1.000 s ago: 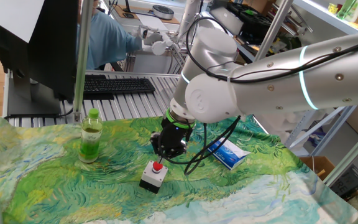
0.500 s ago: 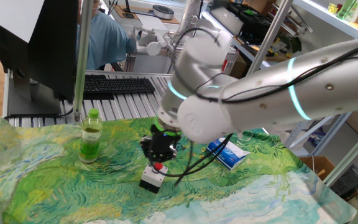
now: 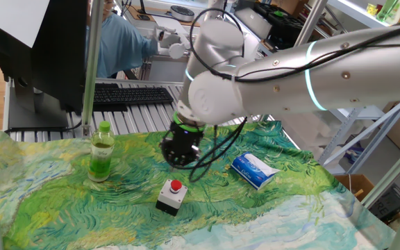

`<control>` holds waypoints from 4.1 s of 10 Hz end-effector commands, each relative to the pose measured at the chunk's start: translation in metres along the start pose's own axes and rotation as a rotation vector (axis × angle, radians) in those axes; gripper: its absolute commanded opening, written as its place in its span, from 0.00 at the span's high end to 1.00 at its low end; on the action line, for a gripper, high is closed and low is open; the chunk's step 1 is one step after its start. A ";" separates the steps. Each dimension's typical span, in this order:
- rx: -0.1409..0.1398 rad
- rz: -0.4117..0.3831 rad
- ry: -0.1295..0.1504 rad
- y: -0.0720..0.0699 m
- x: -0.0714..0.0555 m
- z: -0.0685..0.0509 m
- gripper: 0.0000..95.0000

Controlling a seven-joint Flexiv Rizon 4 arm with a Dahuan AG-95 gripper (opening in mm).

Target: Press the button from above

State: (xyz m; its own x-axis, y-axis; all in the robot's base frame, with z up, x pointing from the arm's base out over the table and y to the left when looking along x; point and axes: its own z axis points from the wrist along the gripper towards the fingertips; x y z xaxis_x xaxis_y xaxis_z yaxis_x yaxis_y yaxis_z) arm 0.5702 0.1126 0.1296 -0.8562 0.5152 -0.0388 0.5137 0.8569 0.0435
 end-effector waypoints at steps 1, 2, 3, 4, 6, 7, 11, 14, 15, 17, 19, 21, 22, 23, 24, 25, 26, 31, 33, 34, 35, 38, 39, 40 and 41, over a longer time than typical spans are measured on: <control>-0.024 -0.057 0.013 -0.007 0.002 0.004 1.00; -0.025 -0.056 0.010 -0.009 0.007 0.006 1.00; -0.025 -0.057 0.009 -0.011 0.013 0.008 1.00; -0.025 -0.060 0.007 -0.013 0.017 0.010 1.00; -0.023 -0.059 0.007 -0.014 0.020 0.011 1.00; -0.025 -0.057 0.008 -0.015 0.021 0.011 1.00; -0.031 -0.056 -0.003 -0.015 0.021 0.020 1.00; -0.033 -0.052 -0.004 -0.015 0.021 0.023 1.00; -0.034 -0.051 -0.005 -0.015 0.021 0.025 1.00; -0.037 -0.053 -0.010 -0.015 0.021 0.030 1.00; -0.039 -0.049 -0.010 -0.015 0.021 0.031 1.00; -0.044 -0.047 -0.023 -0.017 0.022 0.041 1.00; -0.046 -0.049 -0.027 -0.017 0.022 0.045 1.00; -0.047 -0.052 -0.027 -0.018 0.023 0.048 1.00; -0.059 -0.051 -0.020 -0.017 0.023 0.044 1.00; -0.062 -0.053 -0.010 -0.016 0.022 0.034 1.00; -0.060 -0.048 -0.004 -0.015 0.022 0.026 1.00; -0.054 -0.042 0.006 -0.014 0.021 0.008 1.00; -0.054 -0.040 0.006 -0.014 0.021 0.008 1.00; -0.055 -0.041 0.005 -0.014 0.021 0.008 1.00; -0.055 -0.044 0.005 -0.014 0.021 0.008 1.00; -0.054 -0.034 0.007 -0.014 0.021 0.008 1.00; -0.054 -0.026 0.009 -0.014 0.021 0.008 1.00; -0.053 -0.006 0.009 -0.014 0.021 0.008 1.00; -0.053 0.012 0.009 -0.014 0.021 0.008 1.00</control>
State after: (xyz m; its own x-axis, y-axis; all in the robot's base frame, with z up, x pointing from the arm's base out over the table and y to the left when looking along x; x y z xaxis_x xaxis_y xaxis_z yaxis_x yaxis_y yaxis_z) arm 0.5462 0.1116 0.1193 -0.8534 0.5206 -0.0265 0.5162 0.8510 0.0963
